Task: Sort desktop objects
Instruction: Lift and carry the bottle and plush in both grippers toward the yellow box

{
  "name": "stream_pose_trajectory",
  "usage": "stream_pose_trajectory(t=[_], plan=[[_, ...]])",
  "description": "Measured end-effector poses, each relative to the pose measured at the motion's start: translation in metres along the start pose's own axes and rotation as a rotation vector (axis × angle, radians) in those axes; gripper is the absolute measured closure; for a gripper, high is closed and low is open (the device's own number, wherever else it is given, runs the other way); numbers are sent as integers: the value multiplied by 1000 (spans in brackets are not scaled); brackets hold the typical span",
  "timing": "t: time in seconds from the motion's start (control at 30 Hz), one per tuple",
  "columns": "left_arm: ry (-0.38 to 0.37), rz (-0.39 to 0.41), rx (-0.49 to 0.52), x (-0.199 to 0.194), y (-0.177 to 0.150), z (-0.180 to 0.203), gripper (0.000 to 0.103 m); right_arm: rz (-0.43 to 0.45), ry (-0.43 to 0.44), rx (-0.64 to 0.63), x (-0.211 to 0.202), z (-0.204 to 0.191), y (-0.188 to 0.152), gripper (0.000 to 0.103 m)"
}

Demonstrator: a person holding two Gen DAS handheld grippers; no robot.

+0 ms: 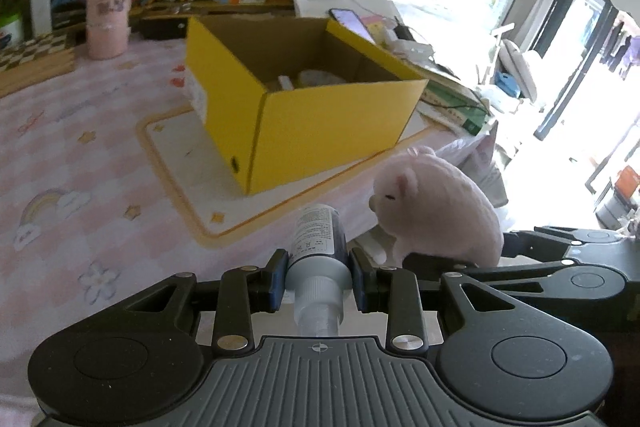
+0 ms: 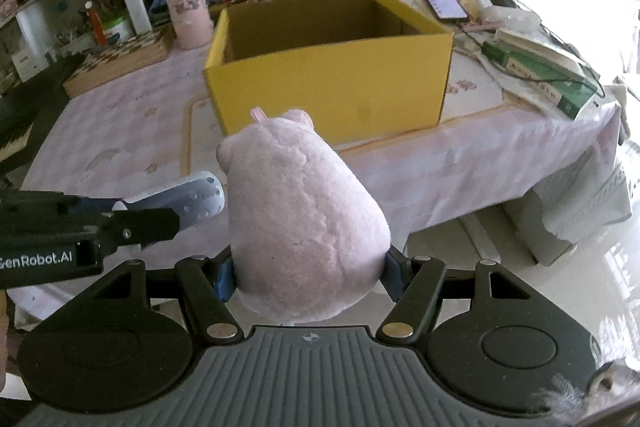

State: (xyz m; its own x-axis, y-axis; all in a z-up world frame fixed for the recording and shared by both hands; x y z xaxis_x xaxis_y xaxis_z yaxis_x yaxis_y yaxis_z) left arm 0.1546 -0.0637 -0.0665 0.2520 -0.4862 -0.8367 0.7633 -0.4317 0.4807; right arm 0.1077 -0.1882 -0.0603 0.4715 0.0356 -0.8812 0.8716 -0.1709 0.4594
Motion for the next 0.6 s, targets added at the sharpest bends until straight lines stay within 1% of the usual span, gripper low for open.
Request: stream_pose_trajectory(t=[0.17,0.33,0.43,0.6], plan=[[6,43,8,10,24,16,72,23,-4,-31,1,21,20,38],[7,81,19,16,48,32,72,80,-5,-59,-2,42,45,38],[7,128,18,11,65,41,72,121,-6,-76,-8,54,63,38],[28,222,8,0,96,48,72,205,6,-132,-26,64,97,38]])
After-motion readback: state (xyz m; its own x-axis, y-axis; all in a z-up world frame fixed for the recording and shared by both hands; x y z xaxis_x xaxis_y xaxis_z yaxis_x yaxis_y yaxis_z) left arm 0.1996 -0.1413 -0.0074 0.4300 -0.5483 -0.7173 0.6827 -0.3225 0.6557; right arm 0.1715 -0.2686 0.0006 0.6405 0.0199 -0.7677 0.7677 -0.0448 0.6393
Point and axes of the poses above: each gripper's, at about its wrist camera, not at the fingertips, and x roughly the way its jaws point, z to its right, y to its top, the point moved 9 cm from there along x, roughly the way its jaws point, and after that the axes turned 15 degrees about -z, right-handed, at the moved point
